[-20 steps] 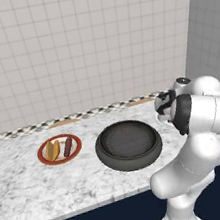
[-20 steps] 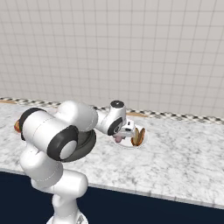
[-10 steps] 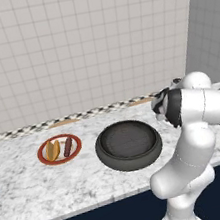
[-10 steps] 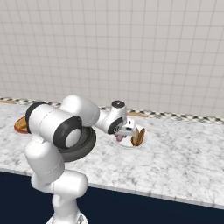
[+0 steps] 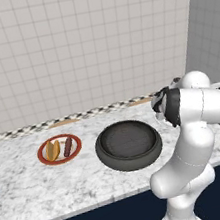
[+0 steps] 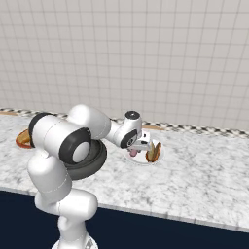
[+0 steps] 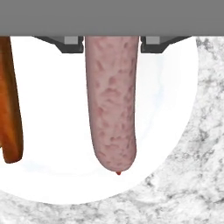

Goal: Place one bun and one sausage from the bowl on each plate.

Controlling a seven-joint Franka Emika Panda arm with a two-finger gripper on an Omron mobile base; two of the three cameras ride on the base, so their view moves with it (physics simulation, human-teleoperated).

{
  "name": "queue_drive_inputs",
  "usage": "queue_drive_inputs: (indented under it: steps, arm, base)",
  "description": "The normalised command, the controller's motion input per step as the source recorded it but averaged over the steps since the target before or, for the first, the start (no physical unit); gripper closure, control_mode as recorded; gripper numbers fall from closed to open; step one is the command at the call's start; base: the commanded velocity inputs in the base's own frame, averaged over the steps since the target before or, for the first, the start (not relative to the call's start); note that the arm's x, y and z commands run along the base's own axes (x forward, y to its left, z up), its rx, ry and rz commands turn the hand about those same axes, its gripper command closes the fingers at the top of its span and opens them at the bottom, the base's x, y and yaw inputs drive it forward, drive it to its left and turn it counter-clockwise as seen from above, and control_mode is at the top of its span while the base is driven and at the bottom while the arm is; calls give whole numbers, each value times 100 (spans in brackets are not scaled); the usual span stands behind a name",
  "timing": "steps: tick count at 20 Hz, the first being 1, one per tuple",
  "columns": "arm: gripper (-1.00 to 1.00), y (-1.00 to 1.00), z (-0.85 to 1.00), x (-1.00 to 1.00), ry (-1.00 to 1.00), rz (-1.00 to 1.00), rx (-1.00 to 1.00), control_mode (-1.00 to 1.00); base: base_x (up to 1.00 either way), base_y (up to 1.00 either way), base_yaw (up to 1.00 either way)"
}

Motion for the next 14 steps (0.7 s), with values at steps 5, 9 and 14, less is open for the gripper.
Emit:
queue_drive_inputs:
  steps: [5, 9, 14]
  arm:
    - [-100, 0, 0, 0, 0, 0, 0, -100]
    - [-100, 0, 0, 0, 0, 0, 0, -100]
    - [-100, 4, 35, -7, -3, 0, -1, -100]
  base:
    - [0, 0, 0]
    - [0, 0, 0]
    - [0, 0, 0]
